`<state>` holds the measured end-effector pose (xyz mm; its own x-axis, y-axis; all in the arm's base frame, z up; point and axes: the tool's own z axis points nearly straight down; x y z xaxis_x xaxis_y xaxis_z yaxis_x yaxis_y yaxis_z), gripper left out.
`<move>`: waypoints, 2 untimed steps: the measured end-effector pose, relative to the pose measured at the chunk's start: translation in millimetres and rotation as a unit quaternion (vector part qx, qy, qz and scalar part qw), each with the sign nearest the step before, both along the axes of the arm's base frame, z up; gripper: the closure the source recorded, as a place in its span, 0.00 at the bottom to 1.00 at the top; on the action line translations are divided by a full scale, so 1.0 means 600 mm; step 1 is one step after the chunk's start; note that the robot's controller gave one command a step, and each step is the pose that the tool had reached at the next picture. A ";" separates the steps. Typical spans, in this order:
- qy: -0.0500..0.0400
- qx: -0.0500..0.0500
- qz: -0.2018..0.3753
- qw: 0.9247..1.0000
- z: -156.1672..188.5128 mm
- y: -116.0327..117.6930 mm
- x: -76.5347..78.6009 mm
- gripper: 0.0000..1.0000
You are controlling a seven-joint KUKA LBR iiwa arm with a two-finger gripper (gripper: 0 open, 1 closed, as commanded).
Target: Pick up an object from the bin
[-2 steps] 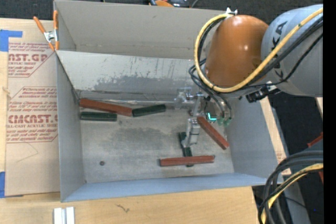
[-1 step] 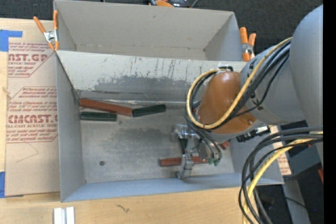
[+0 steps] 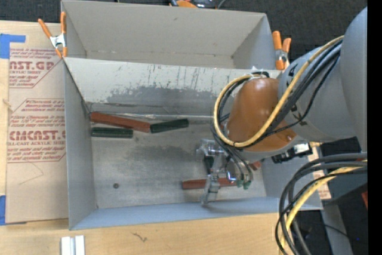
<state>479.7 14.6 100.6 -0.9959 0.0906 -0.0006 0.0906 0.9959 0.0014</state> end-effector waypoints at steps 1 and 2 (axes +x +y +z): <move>0.000 0.000 -0.124 0.992 -0.002 0.001 0.017 0.00; -0.001 0.000 -0.233 0.972 -0.051 0.008 0.006 0.00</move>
Offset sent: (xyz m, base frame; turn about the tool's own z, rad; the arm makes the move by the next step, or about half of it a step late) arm 0.0103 0.0000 -0.0006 0.2490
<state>483.2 19.4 70.2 -0.8466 0.5322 -0.0031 0.5322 0.8466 0.0027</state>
